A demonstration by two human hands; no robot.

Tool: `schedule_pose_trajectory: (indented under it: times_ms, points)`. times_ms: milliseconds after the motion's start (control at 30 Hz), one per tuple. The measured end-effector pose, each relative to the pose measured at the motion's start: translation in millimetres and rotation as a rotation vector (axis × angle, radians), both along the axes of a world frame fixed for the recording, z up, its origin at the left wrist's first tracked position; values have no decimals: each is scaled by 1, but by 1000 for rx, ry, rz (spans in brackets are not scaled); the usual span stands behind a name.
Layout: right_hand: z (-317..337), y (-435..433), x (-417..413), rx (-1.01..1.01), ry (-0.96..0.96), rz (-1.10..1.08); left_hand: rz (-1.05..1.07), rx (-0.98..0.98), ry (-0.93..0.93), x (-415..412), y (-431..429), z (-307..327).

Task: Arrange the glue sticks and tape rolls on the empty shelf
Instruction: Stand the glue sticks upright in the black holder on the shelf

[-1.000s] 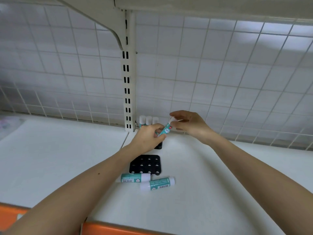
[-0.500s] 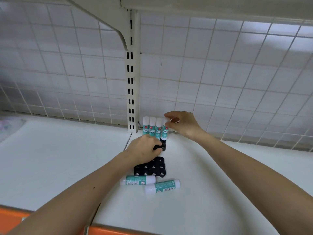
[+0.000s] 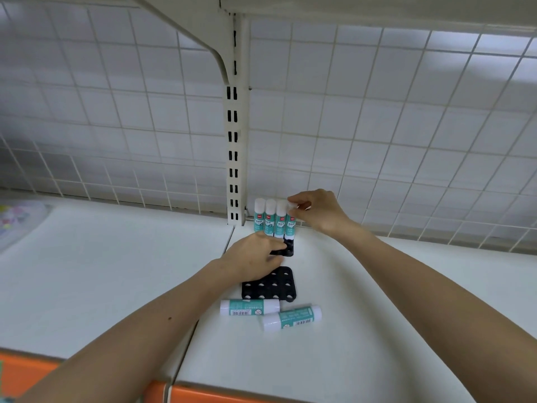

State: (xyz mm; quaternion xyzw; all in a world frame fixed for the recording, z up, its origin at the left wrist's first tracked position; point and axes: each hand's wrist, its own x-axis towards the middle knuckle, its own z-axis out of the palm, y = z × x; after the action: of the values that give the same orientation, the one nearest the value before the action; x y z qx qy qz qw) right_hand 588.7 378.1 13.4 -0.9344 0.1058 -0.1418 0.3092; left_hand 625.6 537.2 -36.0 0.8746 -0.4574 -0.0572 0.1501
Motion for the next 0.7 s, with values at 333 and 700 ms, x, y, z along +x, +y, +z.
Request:
schedule_pose_trajectory:
  times_ms: [333, 700]
  points:
    - [-6, 18, -13, 44, -21, -93, -68, -35, 10, -4, 6, 7]
    - [-10, 23, -100, 81, 276, 97, -105, -160, 17, -15, 24, 10]
